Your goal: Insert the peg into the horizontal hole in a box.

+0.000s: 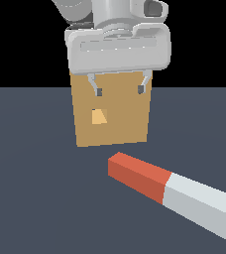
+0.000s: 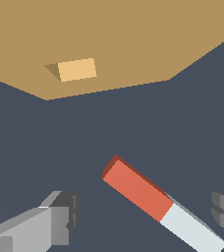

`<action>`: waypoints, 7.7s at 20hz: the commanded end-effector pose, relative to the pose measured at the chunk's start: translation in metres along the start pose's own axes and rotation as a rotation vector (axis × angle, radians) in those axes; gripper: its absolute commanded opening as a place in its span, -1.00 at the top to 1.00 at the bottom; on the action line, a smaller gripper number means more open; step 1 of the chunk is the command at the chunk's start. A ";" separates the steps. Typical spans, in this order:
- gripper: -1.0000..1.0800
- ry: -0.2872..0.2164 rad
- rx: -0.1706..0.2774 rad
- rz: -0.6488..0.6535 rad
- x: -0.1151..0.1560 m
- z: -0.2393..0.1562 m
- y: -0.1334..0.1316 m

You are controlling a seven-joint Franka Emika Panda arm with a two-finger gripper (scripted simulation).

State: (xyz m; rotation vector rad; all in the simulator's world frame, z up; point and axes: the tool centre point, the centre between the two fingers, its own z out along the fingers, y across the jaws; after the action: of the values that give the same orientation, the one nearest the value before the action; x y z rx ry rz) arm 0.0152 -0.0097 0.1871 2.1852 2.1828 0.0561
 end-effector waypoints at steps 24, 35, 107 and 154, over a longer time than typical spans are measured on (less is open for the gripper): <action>-0.92 0.012 0.014 -0.254 -0.050 0.034 0.018; -0.92 0.023 0.028 -0.491 -0.090 0.067 0.046; 1.00 0.039 0.055 -0.879 -0.134 0.172 0.107; 1.00 0.017 0.061 -0.184 -0.073 0.084 -0.030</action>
State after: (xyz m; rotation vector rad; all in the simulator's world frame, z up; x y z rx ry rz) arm -0.0097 -0.0846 0.0997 2.0017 2.4262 -0.0030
